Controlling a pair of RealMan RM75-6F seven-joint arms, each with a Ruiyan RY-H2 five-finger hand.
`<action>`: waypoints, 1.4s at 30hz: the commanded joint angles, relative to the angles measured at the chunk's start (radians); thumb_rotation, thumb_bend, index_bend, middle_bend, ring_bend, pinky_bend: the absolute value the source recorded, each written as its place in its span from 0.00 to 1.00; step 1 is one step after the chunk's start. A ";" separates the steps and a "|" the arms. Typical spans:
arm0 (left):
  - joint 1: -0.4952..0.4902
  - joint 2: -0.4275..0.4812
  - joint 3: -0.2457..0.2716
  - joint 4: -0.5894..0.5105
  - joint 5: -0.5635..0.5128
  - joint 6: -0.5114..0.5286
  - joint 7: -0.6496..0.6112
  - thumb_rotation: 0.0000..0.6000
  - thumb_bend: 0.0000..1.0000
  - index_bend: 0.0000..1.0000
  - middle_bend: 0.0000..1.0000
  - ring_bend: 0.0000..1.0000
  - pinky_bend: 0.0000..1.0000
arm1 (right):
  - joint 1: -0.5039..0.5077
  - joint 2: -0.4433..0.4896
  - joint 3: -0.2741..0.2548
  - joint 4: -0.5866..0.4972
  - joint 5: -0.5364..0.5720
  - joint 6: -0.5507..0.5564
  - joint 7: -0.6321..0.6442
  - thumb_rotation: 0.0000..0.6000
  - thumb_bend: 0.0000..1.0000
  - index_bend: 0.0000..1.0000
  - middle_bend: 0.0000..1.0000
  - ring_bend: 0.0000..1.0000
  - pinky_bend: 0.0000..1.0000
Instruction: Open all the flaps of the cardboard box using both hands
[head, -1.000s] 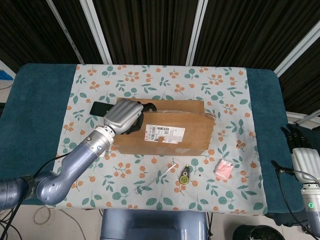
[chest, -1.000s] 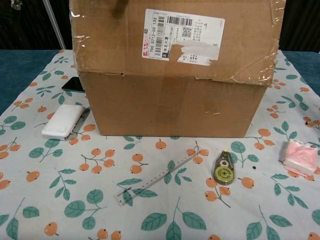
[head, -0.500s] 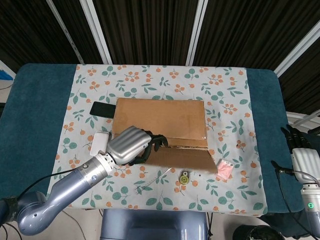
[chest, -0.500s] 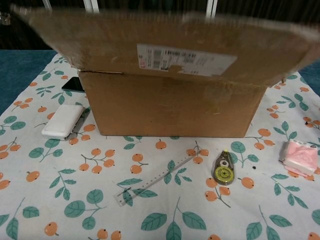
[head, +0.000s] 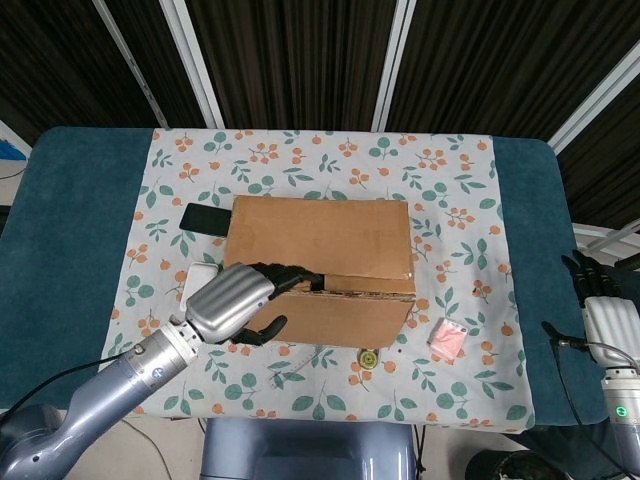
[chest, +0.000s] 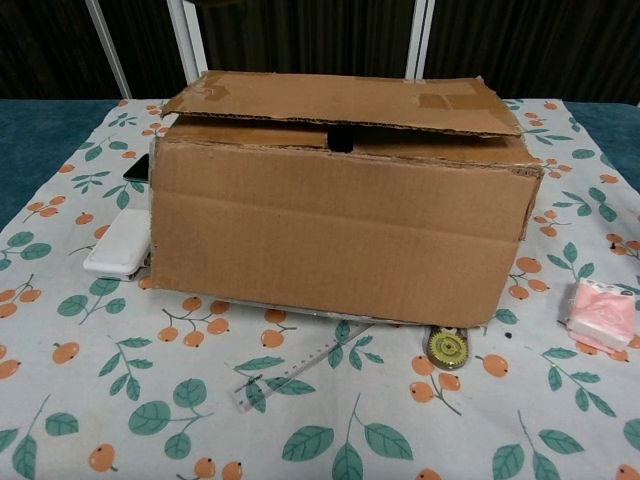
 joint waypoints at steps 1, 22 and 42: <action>0.115 -0.024 0.071 0.043 0.092 0.161 0.052 1.00 0.23 0.00 0.00 0.00 0.11 | 0.000 0.003 0.001 -0.004 0.002 0.000 -0.008 1.00 0.25 0.00 0.00 0.00 0.18; 0.637 -0.395 0.273 0.699 0.352 0.762 -0.056 1.00 0.10 0.00 0.00 0.00 0.07 | 0.154 0.055 0.098 -0.265 0.028 -0.105 -0.265 1.00 0.20 0.00 0.00 0.00 0.18; 0.676 -0.410 0.183 0.770 0.338 0.697 -0.178 1.00 0.10 0.00 0.00 0.00 0.06 | 0.357 -0.169 0.159 -0.363 0.212 -0.215 -0.539 1.00 0.20 0.00 0.00 0.00 0.18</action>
